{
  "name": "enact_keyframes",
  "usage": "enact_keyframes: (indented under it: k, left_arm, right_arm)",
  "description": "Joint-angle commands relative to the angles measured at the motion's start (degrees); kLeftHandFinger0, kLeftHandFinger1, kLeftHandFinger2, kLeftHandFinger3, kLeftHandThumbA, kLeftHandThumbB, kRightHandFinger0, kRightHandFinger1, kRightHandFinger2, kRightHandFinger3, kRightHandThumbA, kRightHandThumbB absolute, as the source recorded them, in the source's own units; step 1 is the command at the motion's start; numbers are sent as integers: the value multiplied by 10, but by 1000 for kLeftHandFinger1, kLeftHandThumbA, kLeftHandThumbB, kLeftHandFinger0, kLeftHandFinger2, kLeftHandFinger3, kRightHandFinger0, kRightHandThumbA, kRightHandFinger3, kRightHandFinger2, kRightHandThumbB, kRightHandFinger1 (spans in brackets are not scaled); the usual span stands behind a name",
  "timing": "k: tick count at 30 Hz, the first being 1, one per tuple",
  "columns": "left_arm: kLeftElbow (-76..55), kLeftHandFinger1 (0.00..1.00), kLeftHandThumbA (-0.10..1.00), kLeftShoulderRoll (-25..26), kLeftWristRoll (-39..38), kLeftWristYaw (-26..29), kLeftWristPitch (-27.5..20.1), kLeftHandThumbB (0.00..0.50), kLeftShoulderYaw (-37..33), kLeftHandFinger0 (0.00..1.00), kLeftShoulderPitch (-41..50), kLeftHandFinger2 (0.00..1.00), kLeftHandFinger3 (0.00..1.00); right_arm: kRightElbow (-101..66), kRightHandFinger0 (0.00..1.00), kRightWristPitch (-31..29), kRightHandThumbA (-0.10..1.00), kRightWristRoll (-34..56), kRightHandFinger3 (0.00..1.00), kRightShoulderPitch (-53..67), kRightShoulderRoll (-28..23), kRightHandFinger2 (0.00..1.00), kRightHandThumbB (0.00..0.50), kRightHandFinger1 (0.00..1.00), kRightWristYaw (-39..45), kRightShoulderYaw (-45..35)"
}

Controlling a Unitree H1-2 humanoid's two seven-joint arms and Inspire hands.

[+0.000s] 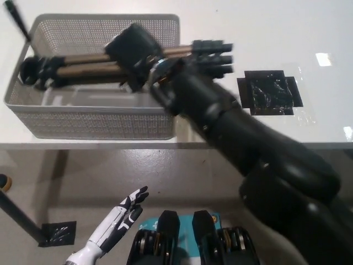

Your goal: The robot uses its right hand to pick the tripod on the desk and places it into a rectangular container on the left.

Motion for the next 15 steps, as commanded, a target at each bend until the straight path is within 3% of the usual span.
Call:
enact_keyframes:
  k: [1,3,4,5,6,7,8,9,10,15]
  left_arm:
    - [-12,1000,1000,1,1,-7,-16,500,-3,1000,-6,1000,1000]
    - [-15,1000,1000,-1,-1,-8,-13,500,-3,1000,-6,1000,1000]
    - [-17,1000,1000,-1,1,-9,-10,500,-3,1000,-8,1000,1000]
    - [-18,1000,1000,0,2,-9,-8,500,-3,1000,-8,1000,1000]
    - [-20,1000,1000,0,4,-9,-7,500,-3,1000,-8,1000,1000]
    - [-21,1000,1000,1,3,-11,-7,500,-3,1000,-8,1000,1000]
    - [-23,1000,1000,2,3,-13,-5,500,-3,1000,-7,1000,1000]
    - [-25,1000,1000,2,5,-12,-4,500,-3,1000,-7,1000,1000]
    - [-25,1000,1000,3,10,-10,-4,500,-4,1000,-7,1000,1000]
    - [-24,1000,1000,7,6,-13,-8,500,-1,1000,-9,1000,1000]
  right_arm:
    - [-5,0,-9,-100,-9,503,-66,21,3,322,0,-52,3]
    - [-5,0,-4,-100,-7,551,-71,33,83,308,32,-43,2]
    - [-3,24,4,-100,-8,508,-73,42,121,344,97,-41,2]
    - [-4,269,14,129,-8,851,-74,45,569,355,456,-33,2]
    - [-4,343,25,182,-9,1000,-75,47,750,372,566,-19,2]
    - [-4,551,35,336,-3,1000,-74,48,1000,412,828,-11,-5]
    - [-2,1000,53,494,13,1000,-74,52,1000,460,1000,21,-20]
    - [-2,1000,58,612,11,1000,-74,51,1000,498,1000,28,-19]
    - [-3,1000,73,703,2,1000,-72,46,1000,500,1000,45,-14]
    - [-14,1000,51,722,5,1000,-69,21,1000,499,1000,27,-20]
